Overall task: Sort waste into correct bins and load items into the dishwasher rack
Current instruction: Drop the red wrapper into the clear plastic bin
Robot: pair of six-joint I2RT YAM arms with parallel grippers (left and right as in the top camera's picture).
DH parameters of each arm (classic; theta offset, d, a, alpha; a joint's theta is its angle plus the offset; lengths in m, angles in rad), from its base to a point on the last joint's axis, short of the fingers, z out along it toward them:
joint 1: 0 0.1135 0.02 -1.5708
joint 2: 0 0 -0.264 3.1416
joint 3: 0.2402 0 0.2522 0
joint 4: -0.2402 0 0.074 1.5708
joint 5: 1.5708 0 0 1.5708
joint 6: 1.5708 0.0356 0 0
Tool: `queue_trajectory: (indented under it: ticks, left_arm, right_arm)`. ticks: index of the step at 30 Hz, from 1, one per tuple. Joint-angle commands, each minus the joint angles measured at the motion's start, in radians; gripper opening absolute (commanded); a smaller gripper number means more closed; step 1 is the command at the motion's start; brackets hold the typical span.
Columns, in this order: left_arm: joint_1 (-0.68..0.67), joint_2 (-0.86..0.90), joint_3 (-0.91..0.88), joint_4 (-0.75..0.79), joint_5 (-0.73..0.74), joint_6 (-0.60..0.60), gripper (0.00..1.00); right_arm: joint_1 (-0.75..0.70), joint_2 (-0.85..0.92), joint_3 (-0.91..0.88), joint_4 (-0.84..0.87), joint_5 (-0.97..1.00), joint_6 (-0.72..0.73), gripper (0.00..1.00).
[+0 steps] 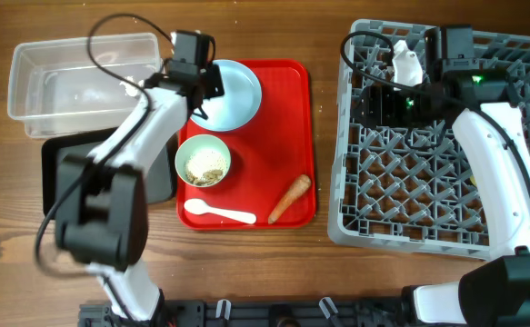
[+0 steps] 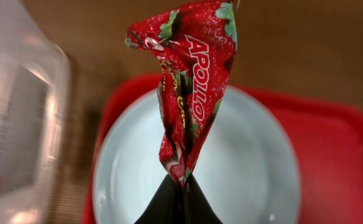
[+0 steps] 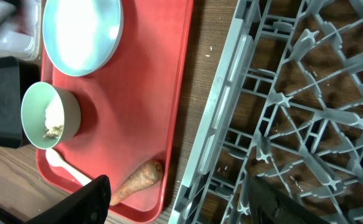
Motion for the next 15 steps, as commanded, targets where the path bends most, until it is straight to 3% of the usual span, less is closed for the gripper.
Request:
queue_trajectory:
  ticks: [1, 9, 10, 12, 15]
  left_arm:
    - [0.060, -0.135, 0.026, -0.005, -0.070, 0.006, 0.04]
    - [0.293, -0.113, 0.025, -0.073, -0.021, -0.003, 0.20]
    - [0.310, -0.103, 0.025, -0.076, -0.020, -0.003, 0.26]
    - [0.330, -0.096, 0.025, -0.078, -0.020, -0.002, 0.50]
    - [0.335, -0.121, 0.026, -0.071, -0.020, 0.002, 0.64]
  right_arm:
    - [0.003, 0.002, 0.010, -0.006, 0.008, -0.010, 0.72]
    - [0.003, 0.002, 0.010, -0.009, 0.008, -0.010, 0.72]
    - [0.003, 0.002, 0.010, -0.009, 0.008, -0.010, 0.72]
    - [0.003, 0.002, 0.010, -0.010, 0.008, -0.010, 0.72]
    - [0.003, 0.002, 0.010, -0.013, 0.008, -0.010, 0.72]
